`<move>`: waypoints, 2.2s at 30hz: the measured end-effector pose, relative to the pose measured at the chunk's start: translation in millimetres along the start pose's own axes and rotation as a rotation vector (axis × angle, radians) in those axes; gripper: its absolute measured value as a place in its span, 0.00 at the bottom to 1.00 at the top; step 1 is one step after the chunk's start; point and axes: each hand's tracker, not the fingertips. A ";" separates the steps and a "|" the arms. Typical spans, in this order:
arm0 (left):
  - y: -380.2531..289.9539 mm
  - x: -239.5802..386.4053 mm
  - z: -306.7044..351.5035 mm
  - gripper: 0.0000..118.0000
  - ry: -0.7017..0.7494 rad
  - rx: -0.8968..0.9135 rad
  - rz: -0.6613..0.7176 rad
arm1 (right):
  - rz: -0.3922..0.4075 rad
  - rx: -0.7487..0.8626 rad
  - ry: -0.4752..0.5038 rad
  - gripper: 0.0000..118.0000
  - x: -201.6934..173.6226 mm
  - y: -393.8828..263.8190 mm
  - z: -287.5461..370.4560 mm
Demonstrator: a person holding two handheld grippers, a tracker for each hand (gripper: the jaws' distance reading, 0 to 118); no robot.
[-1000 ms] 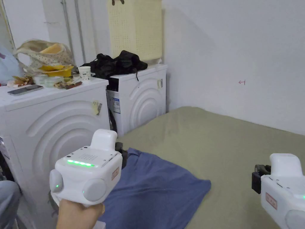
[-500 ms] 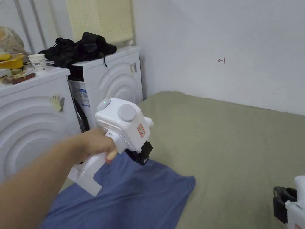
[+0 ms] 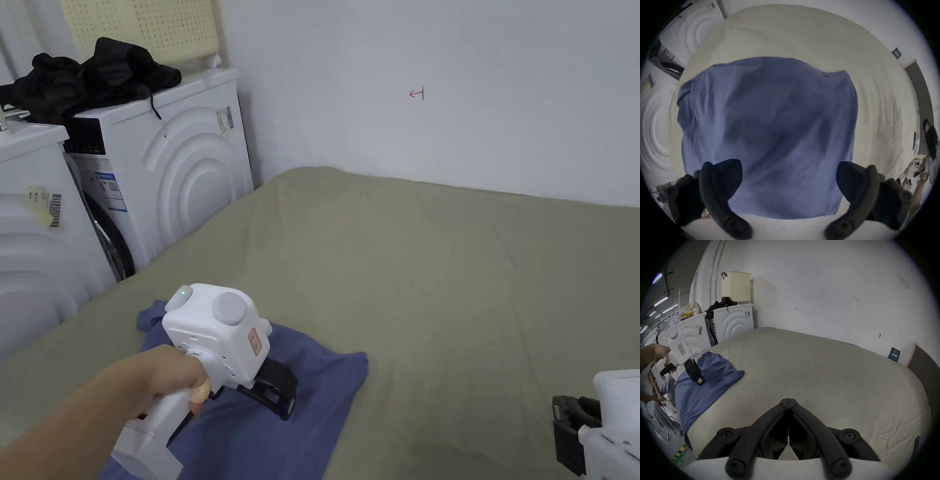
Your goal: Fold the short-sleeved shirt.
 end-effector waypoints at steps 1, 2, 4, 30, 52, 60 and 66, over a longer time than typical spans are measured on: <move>16.4 -16.9 -12.6 0.99 -0.018 0.009 0.025 | 0.002 -0.004 0.003 0.00 0.3 -1.4 -1.4; 18.9 -19.8 -17.7 0.99 -0.046 0.011 0.044 | 0.000 -0.012 0.005 0.00 0.3 -3.3 -2.1; 22.5 -22.9 -31.2 0.99 -0.091 0.000 0.071 | -0.020 -0.022 0.008 0.00 1.3 -7.5 -3.7; 9.4 75.4 85.9 0.00 -0.139 0.298 -0.076 | -0.118 -0.058 -0.091 0.00 76.8 -24.0 40.9; 52.6 507.3 107.9 0.00 -0.604 0.296 -0.710 | -0.308 -0.114 -0.565 0.00 275.9 -71.2 198.6; 21.3 589.8 18.3 0.00 -0.657 0.131 -0.799 | -0.377 -0.130 -0.660 0.00 305.8 -95.6 235.3; 6.7 580.9 -30.0 0.91 -0.539 0.068 -0.664 | -0.387 -0.154 -0.636 0.00 299.9 -101.6 225.1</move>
